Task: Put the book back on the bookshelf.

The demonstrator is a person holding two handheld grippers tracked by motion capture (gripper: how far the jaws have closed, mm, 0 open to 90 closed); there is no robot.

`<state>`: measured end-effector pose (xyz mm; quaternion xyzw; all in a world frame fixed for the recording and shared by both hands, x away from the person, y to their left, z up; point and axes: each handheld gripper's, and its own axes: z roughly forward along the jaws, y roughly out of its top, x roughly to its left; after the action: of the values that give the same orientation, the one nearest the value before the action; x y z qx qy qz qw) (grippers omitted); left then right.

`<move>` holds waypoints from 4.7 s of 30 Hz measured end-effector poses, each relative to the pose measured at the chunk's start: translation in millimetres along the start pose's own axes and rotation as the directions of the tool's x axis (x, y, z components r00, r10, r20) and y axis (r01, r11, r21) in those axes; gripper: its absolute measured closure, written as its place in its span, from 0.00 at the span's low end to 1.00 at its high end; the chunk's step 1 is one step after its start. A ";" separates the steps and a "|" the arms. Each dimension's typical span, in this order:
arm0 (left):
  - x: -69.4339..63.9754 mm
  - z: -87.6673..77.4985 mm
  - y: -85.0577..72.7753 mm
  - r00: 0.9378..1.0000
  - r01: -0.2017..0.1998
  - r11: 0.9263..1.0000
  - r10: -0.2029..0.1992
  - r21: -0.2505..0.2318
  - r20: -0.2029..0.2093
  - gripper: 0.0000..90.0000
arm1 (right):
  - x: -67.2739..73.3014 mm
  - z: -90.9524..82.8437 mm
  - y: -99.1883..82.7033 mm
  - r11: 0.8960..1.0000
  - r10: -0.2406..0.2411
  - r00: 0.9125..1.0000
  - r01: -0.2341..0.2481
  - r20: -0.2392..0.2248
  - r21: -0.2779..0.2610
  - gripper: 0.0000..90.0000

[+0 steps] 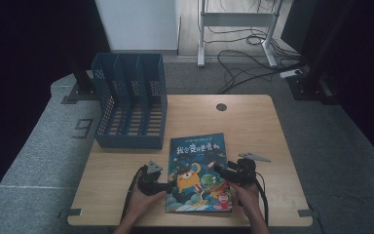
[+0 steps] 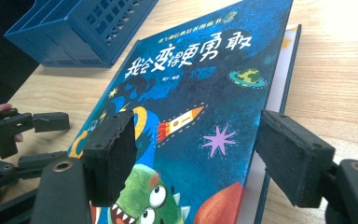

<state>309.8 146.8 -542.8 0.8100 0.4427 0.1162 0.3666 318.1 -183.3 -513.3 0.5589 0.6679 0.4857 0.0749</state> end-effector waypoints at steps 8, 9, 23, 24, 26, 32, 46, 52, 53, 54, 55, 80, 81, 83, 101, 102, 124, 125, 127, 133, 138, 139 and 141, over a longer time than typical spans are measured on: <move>-0.3 0.4 -0.5 1.000 0.007 1.000 -0.007 -0.005 0.010 0.20 | -0.5 -2.0 0.6 1.000 0.019 1.000 -0.020 -0.017 -0.010 0.31; -0.1 0.4 -0.5 1.000 0.006 1.000 -0.006 -0.005 0.009 0.20 | -1.1 -2.7 0.7 1.000 0.023 0.999 -0.024 -0.022 -0.010 0.32; 0.9 0.7 -0.8 1.000 0.016 1.000 -0.016 -0.009 0.019 0.20 | -9.3 -6.6 2.7 0.994 0.108 0.989 -0.108 -0.101 0.010 0.32; 0.7 0.8 -0.8 1.000 0.016 1.000 -0.016 -0.008 0.021 0.20 | -9.2 -6.3 2.7 0.994 0.107 0.989 -0.106 -0.100 0.015 0.32; 0.2 1.1 -0.9 0.999 0.016 1.000 -0.015 -0.007 0.034 0.20 | -9.2 -5.7 2.6 0.995 0.102 0.990 -0.100 -0.096 0.026 0.31; -0.1 1.1 -0.8 0.999 0.017 1.000 -0.017 -0.007 0.048 0.20 | -11.1 -4.1 2.1 0.989 0.146 0.981 -0.140 -0.126 0.055 0.32; 10.0 -2.5 -0.3 1.000 0.012 1.000 -0.012 0.003 -0.029 0.19 | -11.3 -0.5 0.6 0.989 0.135 0.983 -0.126 -0.128 0.076 0.31; 13.3 -3.2 -0.3 0.999 0.021 1.000 -0.020 0.009 -0.040 0.19 | -10.2 1.0 0.0 0.990 0.124 0.985 -0.116 -0.119 0.075 0.31; 13.7 -3.6 -0.1 0.999 0.019 1.000 -0.018 0.012 -0.049 0.19 | -10.2 0.5 0.2 0.991 0.122 0.985 -0.114 -0.122 0.073 0.31; 14.7 -4.1 0.0 0.998 0.019 1.000 -0.018 0.013 -0.063 0.19 | -10.2 0.1 0.3 0.991 0.120 0.985 -0.112 -0.123 0.071 0.31; 14.7 -4.1 0.0 0.998 0.019 1.000 -0.018 0.013 -0.063 0.19 | -10.0 -0.3 0.5 0.991 0.119 0.985 -0.111 -0.125 0.070 0.31; 16.1 -4.2 -2.9 0.992 0.050 0.999 -0.050 0.003 -0.114 0.21 | 3.5 3.2 0.5 0.996 0.082 0.962 -0.070 -0.260 0.052 0.41; 16.1 -4.2 -2.9 0.992 0.050 0.999 -0.050 0.003 -0.114 0.21 | 6.1 7.3 -1.0 0.998 0.057 0.973 -0.047 -0.222 0.048 0.41; 16.7 -4.0 -2.7 0.993 0.047 0.999 -0.046 0.004 -0.111 0.21 | 4.5 13.9 -2.4 0.999 0.028 0.977 -0.021 -0.209 0.040 0.42; 17.7 -4.1 -2.2 0.994 0.038 0.999 -0.037 0.009 -0.104 0.21 | -18.4 34.8 12.3 0.998 -0.067 0.986 0.069 -0.152 0.009 0.55; 17.7 -4.2 -2.3 0.994 0.037 0.999 -0.036 0.010 -0.103 0.21 | -18.3 34.5 12.3 0.998 -0.062 0.987 0.064 -0.151 0.008 0.56; 11.8 -5.0 -3.3 0.996 0.002 1.000 -0.002 0.000 -0.090 0.27 | -19.9 9.6 21.4 0.999 -0.032 0.972 0.029 -0.231 -0.014 0.76; 11.3 -4.7 -3.4 0.996 0.000 1.000 0.000 0.000 -0.086 0.27 | -19.8 8.2 21.9 1.000 -0.025 0.972 0.024 -0.234 -0.009 0.76; 10.4 -4.4 -3.5 0.997 -0.001 1.000 0.001 0.001 -0.079 0.27 | -18.5 3.2 23.2 1.000 -0.021 0.972 0.023 -0.233 0.008 0.77; 9.7 -4.1 -3.9 0.997 0.006 1.000 -0.006 -0.001 -0.071 0.28 | -17.9 1.4 22.5 1.000 -0.022 0.975 0.024 -0.221 0.005 0.75; 9.1 -3.4 -4.0 0.998 0.007 1.000 -0.008 -0.003 -0.065 0.28 | -17.3 7.2 21.4 0.998 -0.063 0.981 0.060 -0.181 -0.021 0.71; 9.0 -3.2 -4.0 0.998 0.007 1.000 -0.007 -0.004 -0.064 0.28 | -17.6 8.8 20.9 0.997 -0.070 0.982 0.066 -0.173 -0.026 0.70; 8.8 -3.0 -4.0 0.998 0.005 1.000 -0.005 -0.005 -0.063 0.28 | -19.3 11.9 19.6 0.997 -0.069 0.984 0.065 -0.165 -0.032 0.69</move>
<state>310.8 156.7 -544.7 0.8040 0.4557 0.1418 0.3546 346.0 -194.3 -513.7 0.4925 0.6837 0.5368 0.0427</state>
